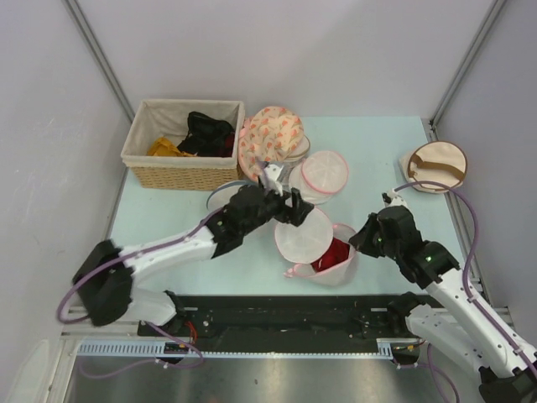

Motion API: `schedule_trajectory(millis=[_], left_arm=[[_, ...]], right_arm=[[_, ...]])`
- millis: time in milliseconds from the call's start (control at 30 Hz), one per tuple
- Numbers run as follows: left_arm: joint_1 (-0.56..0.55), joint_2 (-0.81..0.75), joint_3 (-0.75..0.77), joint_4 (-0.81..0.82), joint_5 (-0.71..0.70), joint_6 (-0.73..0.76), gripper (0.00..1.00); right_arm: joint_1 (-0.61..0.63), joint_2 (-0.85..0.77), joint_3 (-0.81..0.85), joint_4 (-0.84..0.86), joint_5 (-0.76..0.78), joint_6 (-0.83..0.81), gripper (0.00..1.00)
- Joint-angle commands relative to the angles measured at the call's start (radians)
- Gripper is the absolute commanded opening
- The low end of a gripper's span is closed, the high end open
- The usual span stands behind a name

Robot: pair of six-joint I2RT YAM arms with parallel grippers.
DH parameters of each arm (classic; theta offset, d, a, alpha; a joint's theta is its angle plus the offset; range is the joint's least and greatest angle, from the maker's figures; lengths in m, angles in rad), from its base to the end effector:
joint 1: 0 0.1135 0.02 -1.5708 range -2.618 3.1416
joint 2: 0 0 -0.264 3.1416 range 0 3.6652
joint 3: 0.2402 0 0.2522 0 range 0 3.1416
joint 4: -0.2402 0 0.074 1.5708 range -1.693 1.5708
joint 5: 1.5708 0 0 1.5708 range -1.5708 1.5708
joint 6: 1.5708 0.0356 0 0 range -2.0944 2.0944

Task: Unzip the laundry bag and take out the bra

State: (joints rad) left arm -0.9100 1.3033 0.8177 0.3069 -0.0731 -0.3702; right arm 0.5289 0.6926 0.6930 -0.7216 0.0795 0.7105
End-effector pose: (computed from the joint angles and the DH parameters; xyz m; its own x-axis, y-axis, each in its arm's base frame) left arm 0.1878 -0.2373 0.2874 -0.3706 -0.1112 -0.9221 0.6535 0.6743 -0.3439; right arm 0.1257 0.0702 0.2699 -0.7266 0.3284 -0.6035 0.0296 0.8925 0.4501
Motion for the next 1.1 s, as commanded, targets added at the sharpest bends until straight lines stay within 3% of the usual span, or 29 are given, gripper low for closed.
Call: schedule_trajectory(millis=[0,67,267,367,433,533,733,867,1067], left_arm=[[0.056,0.280,0.288,-0.235,0.102,-0.085,0.97],[0.048,0.298,0.377,-0.378,0.096,-0.085,0.98],[-0.030,0.045,0.298,-0.255,-0.048,-0.007,1.00],[-0.059,-0.025,0.291,-0.287,-0.034,0.022,1.00],[-0.075,-0.036,0.272,-0.299,0.057,-0.001,1.00],[-0.090,-0.004,0.232,-0.299,0.221,-0.070,0.98],[-0.138,0.172,0.245,-0.278,0.383,-0.147,0.91],[-0.158,0.278,0.294,-0.328,0.433,-0.116,0.84],[-0.191,0.346,0.328,-0.451,0.414,-0.050,0.84]], right_arm=[[0.014,0.007,-0.007,0.076,-0.064,0.036,0.00],[0.020,-0.013,-0.009,0.060,-0.058,0.040,0.00],[0.020,-0.065,-0.012,0.004,-0.008,0.043,0.00],[0.017,-0.073,-0.021,-0.004,0.005,0.043,0.00],[0.016,-0.079,-0.027,-0.010,0.008,0.044,0.00],[0.008,-0.097,-0.038,-0.012,0.008,0.044,0.00],[0.009,-0.140,-0.049,-0.036,0.009,0.038,0.00],[0.014,-0.160,-0.049,-0.041,0.017,0.043,0.00],[0.013,-0.159,-0.050,-0.044,0.026,0.047,0.00]])
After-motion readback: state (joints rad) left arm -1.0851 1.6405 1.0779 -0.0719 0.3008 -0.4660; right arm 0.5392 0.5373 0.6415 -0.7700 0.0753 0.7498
